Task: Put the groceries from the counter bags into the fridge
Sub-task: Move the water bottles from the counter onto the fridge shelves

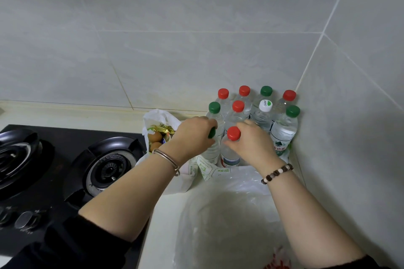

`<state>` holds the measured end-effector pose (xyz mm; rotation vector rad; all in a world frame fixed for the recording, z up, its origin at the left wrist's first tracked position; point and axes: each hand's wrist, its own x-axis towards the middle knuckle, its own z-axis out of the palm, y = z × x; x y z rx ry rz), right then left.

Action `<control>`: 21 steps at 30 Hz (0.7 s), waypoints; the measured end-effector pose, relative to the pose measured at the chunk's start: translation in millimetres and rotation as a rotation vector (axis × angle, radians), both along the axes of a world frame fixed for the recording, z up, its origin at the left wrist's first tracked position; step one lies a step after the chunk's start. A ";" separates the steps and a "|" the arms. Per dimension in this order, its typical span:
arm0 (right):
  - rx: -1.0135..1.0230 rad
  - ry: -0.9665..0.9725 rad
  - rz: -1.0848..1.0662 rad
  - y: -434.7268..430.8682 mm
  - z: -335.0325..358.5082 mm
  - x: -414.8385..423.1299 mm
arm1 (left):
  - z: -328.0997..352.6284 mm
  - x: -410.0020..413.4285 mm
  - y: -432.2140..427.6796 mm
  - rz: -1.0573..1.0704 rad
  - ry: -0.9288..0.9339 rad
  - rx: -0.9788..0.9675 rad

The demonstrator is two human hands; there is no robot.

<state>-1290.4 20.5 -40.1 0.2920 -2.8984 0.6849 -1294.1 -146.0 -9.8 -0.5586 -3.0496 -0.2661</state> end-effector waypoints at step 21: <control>0.207 0.315 -0.100 -23.3 81.1 43.6 | 70.3 49.1 -6.3 0.145 0.204 0.251</control>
